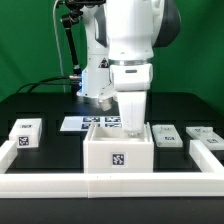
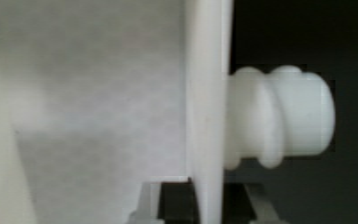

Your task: Assemble cabinet

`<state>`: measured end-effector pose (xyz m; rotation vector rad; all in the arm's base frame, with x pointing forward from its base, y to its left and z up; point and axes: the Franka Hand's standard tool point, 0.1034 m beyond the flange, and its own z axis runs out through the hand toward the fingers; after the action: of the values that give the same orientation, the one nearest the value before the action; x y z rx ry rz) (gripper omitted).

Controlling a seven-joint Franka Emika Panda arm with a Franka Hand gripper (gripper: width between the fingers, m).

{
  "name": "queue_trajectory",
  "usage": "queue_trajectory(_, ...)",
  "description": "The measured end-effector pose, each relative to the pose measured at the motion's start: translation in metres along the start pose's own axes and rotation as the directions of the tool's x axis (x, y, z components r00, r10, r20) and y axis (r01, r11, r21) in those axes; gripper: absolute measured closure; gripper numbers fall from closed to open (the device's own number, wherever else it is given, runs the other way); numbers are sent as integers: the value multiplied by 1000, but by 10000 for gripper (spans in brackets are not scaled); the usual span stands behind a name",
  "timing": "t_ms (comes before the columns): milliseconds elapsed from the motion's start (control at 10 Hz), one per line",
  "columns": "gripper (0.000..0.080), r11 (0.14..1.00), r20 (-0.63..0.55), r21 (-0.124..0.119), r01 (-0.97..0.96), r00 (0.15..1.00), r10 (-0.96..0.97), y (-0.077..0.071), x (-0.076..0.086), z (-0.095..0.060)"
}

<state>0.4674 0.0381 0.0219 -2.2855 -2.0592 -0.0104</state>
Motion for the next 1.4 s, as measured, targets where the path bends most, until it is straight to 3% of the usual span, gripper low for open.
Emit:
queue_trajectory(400,758,1000,-1,-4,-5,1000,5,0,-2,0)
queue_trajectory(700,758,999,-23,-20,45,999,-46,17,28,2)
queue_trajectory(1100,759,998,-42,-22,61,997,-62,17,58,7)
queue_trajectory(1400,760,998,-49,-34,51,997,-53,27,73,8)
